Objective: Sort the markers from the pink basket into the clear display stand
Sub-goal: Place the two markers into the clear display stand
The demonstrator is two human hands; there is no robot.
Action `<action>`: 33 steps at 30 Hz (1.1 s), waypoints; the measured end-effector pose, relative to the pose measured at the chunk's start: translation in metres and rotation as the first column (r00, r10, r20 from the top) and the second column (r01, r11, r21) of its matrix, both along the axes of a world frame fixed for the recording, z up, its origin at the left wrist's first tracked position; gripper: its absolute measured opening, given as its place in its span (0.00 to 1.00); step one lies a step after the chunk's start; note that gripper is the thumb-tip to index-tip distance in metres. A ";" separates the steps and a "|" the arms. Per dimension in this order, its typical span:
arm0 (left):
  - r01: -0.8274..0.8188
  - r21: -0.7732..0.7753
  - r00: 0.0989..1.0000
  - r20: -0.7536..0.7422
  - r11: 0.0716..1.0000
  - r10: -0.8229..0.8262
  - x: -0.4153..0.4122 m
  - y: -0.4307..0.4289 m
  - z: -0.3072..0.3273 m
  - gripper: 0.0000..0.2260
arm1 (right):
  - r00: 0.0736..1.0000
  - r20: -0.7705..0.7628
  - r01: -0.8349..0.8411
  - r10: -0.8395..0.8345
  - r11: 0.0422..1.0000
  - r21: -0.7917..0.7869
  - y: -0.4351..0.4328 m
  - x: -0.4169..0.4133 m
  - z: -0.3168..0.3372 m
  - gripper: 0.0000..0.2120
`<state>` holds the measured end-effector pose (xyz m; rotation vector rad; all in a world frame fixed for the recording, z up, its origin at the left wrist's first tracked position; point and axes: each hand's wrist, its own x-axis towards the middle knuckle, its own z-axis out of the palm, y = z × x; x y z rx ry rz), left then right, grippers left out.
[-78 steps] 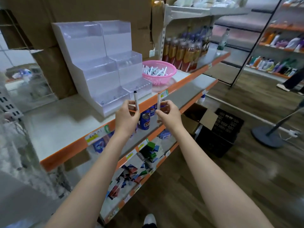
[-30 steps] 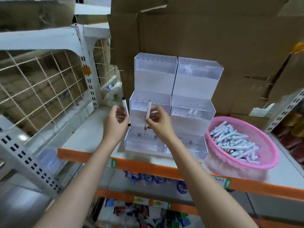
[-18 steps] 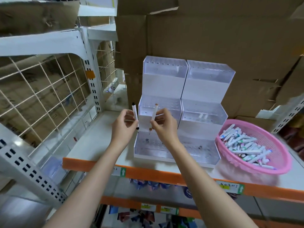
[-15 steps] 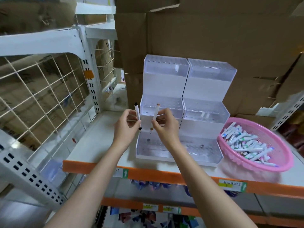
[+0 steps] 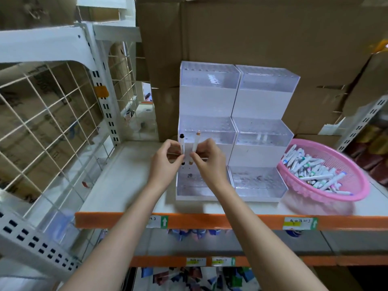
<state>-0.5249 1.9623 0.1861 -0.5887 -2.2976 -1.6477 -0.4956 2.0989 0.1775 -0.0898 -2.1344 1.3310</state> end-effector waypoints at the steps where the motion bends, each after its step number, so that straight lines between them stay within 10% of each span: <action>1: 0.006 -0.003 1.000 0.000 1.000 -0.006 0.000 0.001 -0.002 0.09 | 1.000 0.002 0.007 -0.007 1.000 0.000 0.001 0.000 -0.001 0.11; 33: -0.057 -0.182 0.998 -0.004 0.982 0.057 -0.004 0.000 -0.016 0.08 | 1.000 0.008 0.007 -0.007 0.999 0.039 0.000 -0.005 -0.001 0.09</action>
